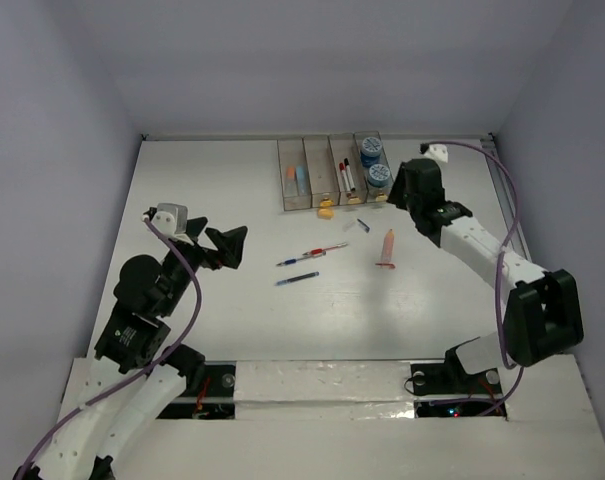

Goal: Sort the stationery into containers
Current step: Place the pen in the storage box, then pick up the pen from the center of the board.

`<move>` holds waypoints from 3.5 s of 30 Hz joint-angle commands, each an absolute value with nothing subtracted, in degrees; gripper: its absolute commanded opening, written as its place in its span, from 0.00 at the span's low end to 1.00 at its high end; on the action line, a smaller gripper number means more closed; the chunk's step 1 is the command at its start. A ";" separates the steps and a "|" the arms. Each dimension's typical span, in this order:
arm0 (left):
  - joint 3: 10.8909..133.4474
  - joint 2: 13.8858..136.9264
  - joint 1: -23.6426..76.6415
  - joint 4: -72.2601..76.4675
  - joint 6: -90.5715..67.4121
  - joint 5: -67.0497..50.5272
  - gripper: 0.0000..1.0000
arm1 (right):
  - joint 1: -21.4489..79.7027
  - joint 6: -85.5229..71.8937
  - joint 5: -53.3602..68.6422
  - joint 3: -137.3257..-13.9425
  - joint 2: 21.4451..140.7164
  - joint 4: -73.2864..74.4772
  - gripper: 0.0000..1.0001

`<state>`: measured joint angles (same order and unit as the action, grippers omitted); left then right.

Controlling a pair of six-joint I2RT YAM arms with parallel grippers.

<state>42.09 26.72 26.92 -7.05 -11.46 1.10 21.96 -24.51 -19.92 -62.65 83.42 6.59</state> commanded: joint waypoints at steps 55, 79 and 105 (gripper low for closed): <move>42.10 43.86 25.93 -0.97 -15.29 -25.23 0.69 | 43.57 -27.42 -11.34 -65.56 83.49 -5.62 0.19; 42.01 47.20 22.32 -0.44 -17.40 -19.25 0.41 | 57.83 -28.48 -10.99 -70.49 88.15 -18.98 0.21; 42.19 46.58 21.27 1.85 -17.58 -18.72 0.06 | 58.89 -32.96 -3.78 -69.08 90.00 -20.92 0.20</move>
